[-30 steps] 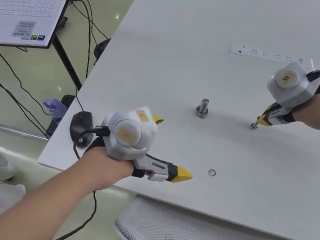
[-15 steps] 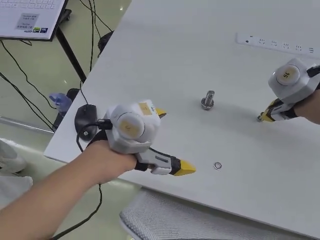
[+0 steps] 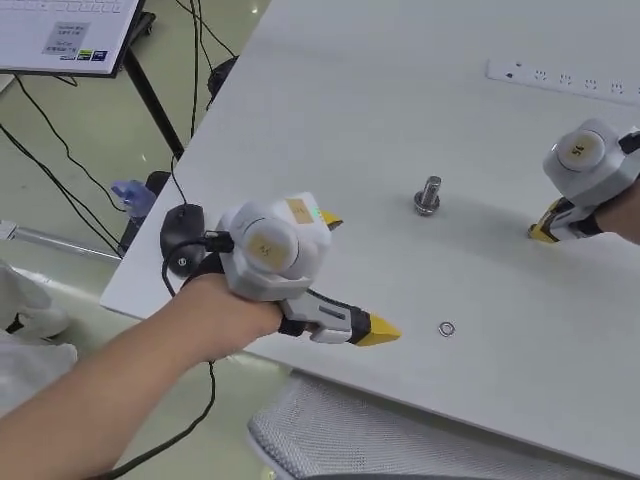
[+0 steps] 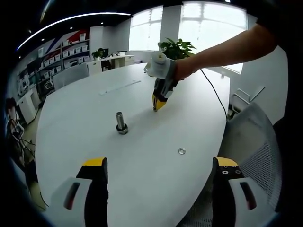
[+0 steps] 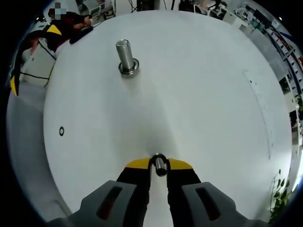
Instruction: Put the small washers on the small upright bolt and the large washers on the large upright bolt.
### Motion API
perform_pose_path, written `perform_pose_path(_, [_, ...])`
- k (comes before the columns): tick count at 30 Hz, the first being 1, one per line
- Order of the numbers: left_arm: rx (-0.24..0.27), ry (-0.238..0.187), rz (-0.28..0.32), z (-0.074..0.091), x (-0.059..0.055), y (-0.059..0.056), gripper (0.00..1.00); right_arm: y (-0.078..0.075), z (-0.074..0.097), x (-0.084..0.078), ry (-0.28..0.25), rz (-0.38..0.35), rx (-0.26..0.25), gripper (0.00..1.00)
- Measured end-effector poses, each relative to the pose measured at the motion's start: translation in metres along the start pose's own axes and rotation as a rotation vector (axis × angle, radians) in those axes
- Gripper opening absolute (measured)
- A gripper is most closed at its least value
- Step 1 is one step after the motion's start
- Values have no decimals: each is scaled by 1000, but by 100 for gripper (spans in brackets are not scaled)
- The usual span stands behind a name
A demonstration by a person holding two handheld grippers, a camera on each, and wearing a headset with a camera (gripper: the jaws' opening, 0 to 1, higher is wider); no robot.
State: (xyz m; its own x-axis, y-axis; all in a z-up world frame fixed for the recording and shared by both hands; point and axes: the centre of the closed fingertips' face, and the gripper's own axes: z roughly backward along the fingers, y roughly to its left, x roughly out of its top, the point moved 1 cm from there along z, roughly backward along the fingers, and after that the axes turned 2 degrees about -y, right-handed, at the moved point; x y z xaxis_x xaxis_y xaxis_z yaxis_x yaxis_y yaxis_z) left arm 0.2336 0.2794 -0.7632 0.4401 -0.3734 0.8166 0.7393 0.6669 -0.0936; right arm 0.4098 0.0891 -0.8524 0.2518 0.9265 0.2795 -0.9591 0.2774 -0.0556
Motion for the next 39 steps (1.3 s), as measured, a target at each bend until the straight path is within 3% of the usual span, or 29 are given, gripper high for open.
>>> perform_pose_path(13, [-6,10,-2,-1,-3,-2,90,4,1,-2,4,8,-2,14])
perform_pose_path(22, [-3,13,-9,3,-1,-1,89,7,5,0,-2,5,4,21])
perform_pose_path(39, [-2,3,-12,6,4,-6,87,4,37,16,-5,39,-2,22])
